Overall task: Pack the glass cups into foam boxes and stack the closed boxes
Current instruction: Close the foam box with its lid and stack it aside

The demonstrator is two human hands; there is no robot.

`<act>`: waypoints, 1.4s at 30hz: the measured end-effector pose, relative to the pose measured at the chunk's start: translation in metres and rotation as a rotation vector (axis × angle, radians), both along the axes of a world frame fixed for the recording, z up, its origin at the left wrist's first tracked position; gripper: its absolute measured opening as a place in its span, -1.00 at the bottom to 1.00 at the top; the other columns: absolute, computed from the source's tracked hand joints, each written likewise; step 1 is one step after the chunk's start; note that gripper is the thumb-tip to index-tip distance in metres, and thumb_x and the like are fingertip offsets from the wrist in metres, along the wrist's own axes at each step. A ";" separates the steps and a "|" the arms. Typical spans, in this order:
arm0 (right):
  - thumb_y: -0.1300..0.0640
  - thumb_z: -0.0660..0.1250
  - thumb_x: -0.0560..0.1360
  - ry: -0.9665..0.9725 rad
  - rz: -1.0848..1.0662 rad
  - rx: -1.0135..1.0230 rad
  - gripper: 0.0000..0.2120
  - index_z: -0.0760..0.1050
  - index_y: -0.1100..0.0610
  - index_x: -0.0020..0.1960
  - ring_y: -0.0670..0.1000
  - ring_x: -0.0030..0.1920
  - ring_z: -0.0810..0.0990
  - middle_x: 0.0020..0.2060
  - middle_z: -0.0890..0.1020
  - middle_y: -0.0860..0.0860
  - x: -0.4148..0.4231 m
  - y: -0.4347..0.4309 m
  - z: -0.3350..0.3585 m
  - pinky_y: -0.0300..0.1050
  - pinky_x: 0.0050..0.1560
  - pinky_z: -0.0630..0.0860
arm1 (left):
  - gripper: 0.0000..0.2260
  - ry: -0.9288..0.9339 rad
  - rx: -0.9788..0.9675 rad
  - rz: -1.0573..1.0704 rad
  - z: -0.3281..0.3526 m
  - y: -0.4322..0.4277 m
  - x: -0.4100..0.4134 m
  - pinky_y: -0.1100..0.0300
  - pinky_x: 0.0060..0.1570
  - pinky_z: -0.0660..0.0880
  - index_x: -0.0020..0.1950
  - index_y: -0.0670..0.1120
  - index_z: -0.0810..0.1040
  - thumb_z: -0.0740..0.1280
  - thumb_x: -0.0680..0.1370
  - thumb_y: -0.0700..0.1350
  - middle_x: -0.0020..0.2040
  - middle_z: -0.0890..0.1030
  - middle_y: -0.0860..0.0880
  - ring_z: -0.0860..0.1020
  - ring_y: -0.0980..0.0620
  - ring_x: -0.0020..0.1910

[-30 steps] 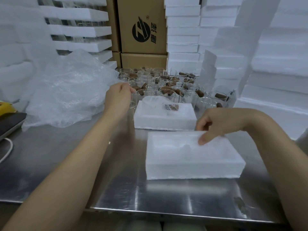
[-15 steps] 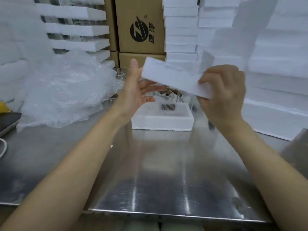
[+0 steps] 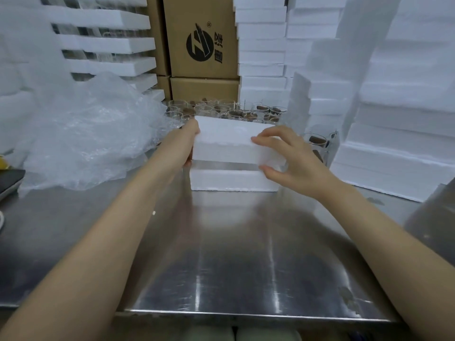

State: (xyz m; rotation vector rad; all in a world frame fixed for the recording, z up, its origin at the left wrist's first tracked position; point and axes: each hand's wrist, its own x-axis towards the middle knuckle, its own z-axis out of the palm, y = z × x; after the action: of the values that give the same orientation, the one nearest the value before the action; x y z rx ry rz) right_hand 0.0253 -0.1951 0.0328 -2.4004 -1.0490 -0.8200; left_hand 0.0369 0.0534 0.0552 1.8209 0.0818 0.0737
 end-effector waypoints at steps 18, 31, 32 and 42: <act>0.10 0.53 0.40 -0.025 -0.027 -0.011 -0.59 0.55 0.24 0.17 0.22 0.20 0.47 0.14 0.53 0.16 0.000 -0.002 0.001 0.27 0.19 0.38 | -0.61 0.004 0.196 0.016 -0.002 -0.002 -0.008 -0.14 0.23 0.47 -0.11 -0.04 0.47 0.00 0.38 0.18 0.03 0.61 -0.19 0.56 -0.19 0.11; -0.10 0.38 0.42 0.464 -0.017 0.326 -0.77 0.53 -0.16 0.07 -0.17 0.30 0.36 0.21 0.42 -0.10 -0.001 -0.004 0.003 -0.43 0.21 0.26 | -0.70 -0.125 0.347 0.020 -0.011 -0.005 -0.003 0.05 -0.18 0.16 -0.31 -0.07 0.16 0.05 0.61 -0.05 -0.33 0.22 -0.12 0.23 -0.03 -0.28; -0.11 0.39 0.41 0.487 -0.030 0.280 -0.73 0.47 -0.20 0.08 -0.18 0.34 0.31 0.25 0.38 -0.11 0.000 -0.005 0.003 -0.43 0.24 0.21 | -0.70 -0.132 0.338 0.024 -0.013 -0.003 -0.002 0.07 -0.19 0.18 -0.32 -0.08 0.19 0.06 0.61 -0.04 -0.33 0.24 -0.12 0.26 -0.03 -0.29; -0.21 0.45 0.28 0.724 -0.035 0.218 -0.39 0.15 -0.29 0.16 -0.54 0.05 0.34 0.11 0.28 -0.52 0.005 -0.015 -0.005 -0.66 -0.10 0.26 | -0.36 -0.151 0.458 0.136 -0.018 -0.003 0.007 0.06 -0.16 0.47 -0.23 -0.23 0.52 -0.02 0.62 0.27 -0.26 0.58 -0.25 0.57 -0.17 -0.21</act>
State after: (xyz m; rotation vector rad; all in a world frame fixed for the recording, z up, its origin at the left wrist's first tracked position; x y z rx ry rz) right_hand 0.0307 -0.2097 0.0275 -2.2384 -0.5888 -0.0314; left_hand 0.0439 0.0509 0.0368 2.2579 0.0873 0.3497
